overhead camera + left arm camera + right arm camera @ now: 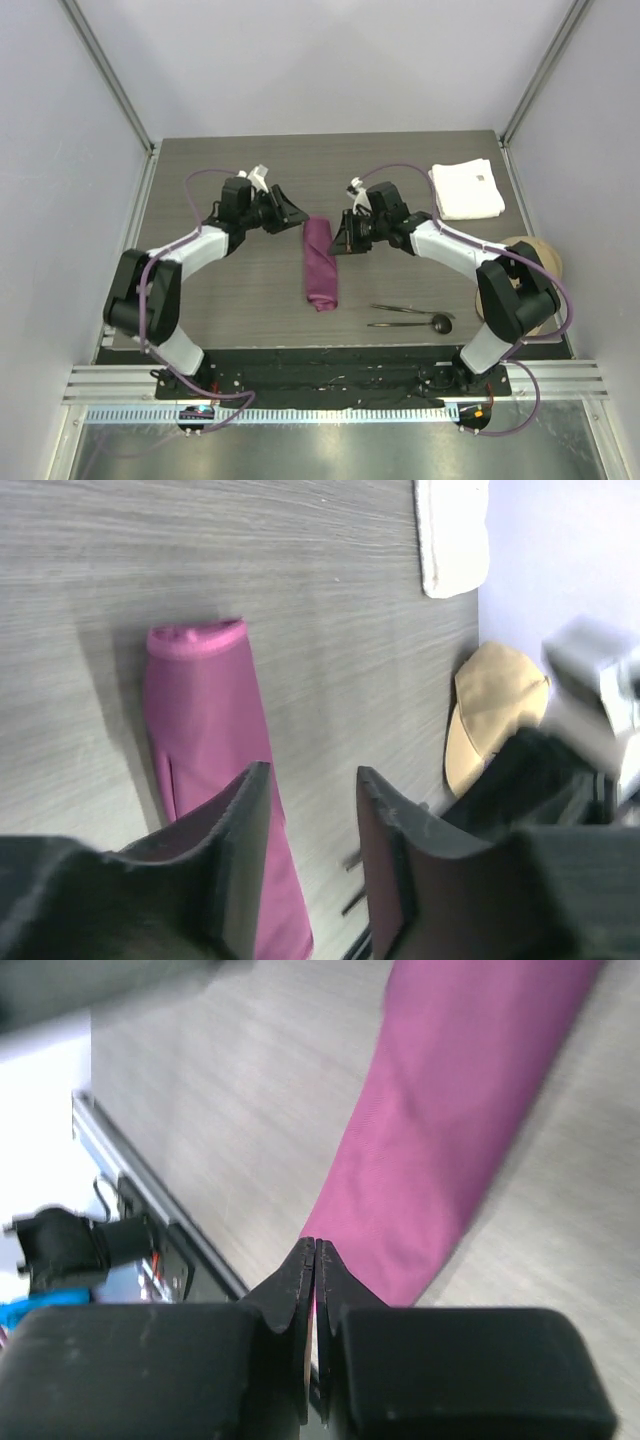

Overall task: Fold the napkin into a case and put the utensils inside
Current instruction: Turn over the smaller rectangle-folded napkin at the center of the board, then move the smaller rectangle-folded napkin to the center of the board.

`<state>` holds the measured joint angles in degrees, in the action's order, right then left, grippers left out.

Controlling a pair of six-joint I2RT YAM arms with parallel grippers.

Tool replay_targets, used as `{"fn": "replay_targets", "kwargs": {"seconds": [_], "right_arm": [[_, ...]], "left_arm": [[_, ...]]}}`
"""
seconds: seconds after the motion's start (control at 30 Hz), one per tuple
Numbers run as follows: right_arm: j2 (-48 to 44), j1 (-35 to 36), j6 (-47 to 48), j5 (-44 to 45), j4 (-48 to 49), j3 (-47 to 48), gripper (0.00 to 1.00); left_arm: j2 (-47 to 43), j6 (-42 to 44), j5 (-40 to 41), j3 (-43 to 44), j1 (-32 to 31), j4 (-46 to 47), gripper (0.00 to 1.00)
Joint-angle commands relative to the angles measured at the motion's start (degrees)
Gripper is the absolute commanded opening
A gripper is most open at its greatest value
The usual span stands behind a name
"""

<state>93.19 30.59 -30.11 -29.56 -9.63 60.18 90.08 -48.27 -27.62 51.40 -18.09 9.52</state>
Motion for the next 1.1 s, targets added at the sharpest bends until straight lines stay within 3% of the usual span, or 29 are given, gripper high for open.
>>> {"fn": "replay_targets", "kwargs": {"seconds": [0.0,0.07,0.3,0.43,0.6,0.93,1.07], "right_arm": [[0.4,3.2,-1.7,-4.8,4.5,-3.9,0.08],[0.8,4.1,-4.7,-6.1,9.2,-5.5,0.08],[5.3,6.9,-9.7,-8.8,20.2,-9.7,0.07],[8.4,7.6,-11.5,-9.5,25.7,-12.2,0.07],[11.1,8.2,-10.0,-8.9,26.2,-14.7,0.07],[13.4,4.4,6.8,-3.4,7.1,-11.1,0.06],[14.7,2.1,17.1,-1.0,-3.0,-5.2,0.07]], "left_arm": [[9.7,-1.8,-5.6,4.7,-0.6,5.1,0.36],[13.9,-3.4,-6.5,6.0,-1.0,7.4,0.31],[23.3,-5.0,-7.4,10.7,-1.1,13.3,0.29],[26.6,-4.7,-6.0,11.5,-1.0,11.9,0.29],[28.2,-4.4,-4.6,10.0,-0.8,11.5,0.26],[22.0,-0.6,2.9,7.7,0.4,4.5,0.27],[19.6,-0.4,2.5,7.8,0.7,4.1,0.34]]}}
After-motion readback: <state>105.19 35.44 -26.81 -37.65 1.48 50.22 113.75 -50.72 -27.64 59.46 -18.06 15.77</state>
